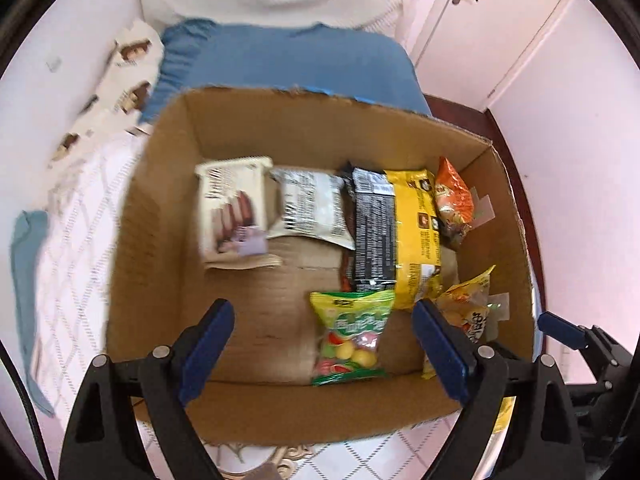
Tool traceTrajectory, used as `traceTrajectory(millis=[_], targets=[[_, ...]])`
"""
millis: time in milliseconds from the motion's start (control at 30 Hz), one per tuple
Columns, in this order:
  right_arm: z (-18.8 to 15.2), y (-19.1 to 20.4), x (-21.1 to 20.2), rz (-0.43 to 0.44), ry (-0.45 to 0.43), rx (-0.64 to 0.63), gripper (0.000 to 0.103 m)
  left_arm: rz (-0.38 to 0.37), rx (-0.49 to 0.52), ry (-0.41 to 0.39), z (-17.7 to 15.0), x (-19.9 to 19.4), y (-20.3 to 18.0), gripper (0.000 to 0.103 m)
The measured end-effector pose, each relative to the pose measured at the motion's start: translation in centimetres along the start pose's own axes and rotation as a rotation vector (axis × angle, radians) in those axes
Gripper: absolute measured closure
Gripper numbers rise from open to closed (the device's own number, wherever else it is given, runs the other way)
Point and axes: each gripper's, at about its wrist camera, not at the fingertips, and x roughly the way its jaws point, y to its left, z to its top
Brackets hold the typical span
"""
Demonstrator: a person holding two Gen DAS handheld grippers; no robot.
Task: Organize snacks
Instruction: 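Carry both bags into the box and open both tools to release them, then grasp the red sauce sachet with left tool while right tool grasps yellow chip bag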
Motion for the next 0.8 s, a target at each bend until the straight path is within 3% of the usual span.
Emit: traceTrajectory(millis=[267, 533, 800], targets=[[-2.5, 1.2, -3.0, -0.047, -0.112, -0.021, 0.005, 0.081, 0.034, -0.124, -3.4, -4.6, 1.0, 0.012], [-5.5, 2.7, -8.1, -0.044, -0.239, -0.034, 0.005, 0.092, 0.044, -0.199, -6.0, -8.6, 1.1, 0.012], [-7.9, 2.8, -11.6, -0.007, -0.3, -0.015, 0.005, 0.103, 0.045, -0.286, -8.4, -12.6, 1.0, 0.012]])
